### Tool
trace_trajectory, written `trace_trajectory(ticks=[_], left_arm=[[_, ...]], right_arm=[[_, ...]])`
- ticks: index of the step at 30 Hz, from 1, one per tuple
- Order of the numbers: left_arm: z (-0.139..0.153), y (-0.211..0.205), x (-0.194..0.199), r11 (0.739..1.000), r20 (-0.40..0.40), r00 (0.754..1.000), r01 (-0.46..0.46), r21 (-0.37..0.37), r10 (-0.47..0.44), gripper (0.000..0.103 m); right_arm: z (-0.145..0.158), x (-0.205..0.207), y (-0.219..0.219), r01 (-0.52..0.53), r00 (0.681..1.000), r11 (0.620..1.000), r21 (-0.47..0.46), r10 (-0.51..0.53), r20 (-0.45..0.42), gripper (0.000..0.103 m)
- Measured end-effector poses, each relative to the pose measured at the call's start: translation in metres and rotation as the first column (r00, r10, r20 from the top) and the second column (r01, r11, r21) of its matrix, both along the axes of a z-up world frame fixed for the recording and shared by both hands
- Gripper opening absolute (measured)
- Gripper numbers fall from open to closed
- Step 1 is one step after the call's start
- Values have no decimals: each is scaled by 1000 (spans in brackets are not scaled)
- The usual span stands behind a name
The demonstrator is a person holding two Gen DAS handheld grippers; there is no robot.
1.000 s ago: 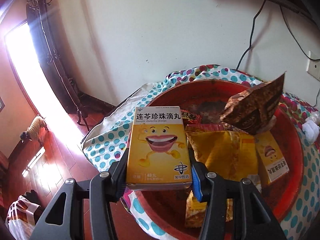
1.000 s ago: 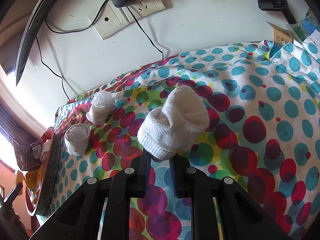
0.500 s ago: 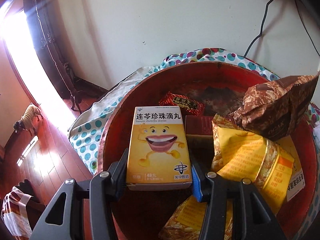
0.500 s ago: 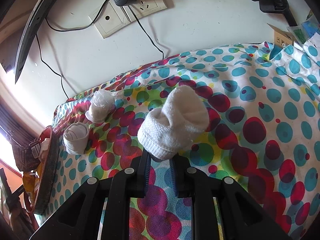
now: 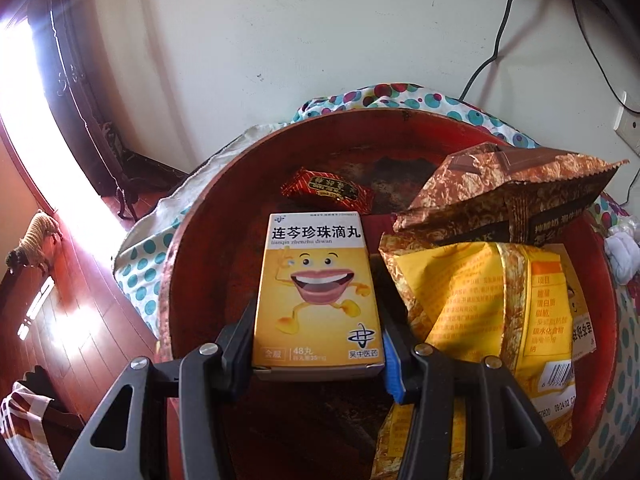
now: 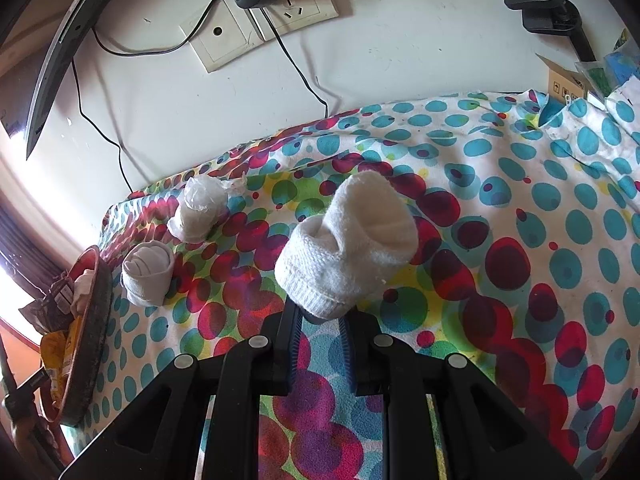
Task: Organize objects
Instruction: 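Lower the yellow medicine box into the red tray and open the left gripper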
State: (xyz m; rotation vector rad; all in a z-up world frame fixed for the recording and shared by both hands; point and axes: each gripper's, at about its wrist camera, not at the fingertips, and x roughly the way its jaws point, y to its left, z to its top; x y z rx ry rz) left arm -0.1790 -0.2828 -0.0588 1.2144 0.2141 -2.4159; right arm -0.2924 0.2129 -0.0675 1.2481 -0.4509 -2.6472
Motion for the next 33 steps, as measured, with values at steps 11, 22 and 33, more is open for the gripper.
trace_trajectory(ticks=[11,22,33], left_arm=[[-6,20,-2,999,6,999,39,-29,-39,52],[2,30,20,998,-29,999,36,-60,-38,59],[23,61,74,997,-125,989,79,-18,-80,64]], right_arm=[[0,0,-3,-1,1000,1000,30,1,0,18],[6,5,-15,18,1000,988,154,-18,3,20],[83,50,-82,-96,984,977,191,123,-132,20]])
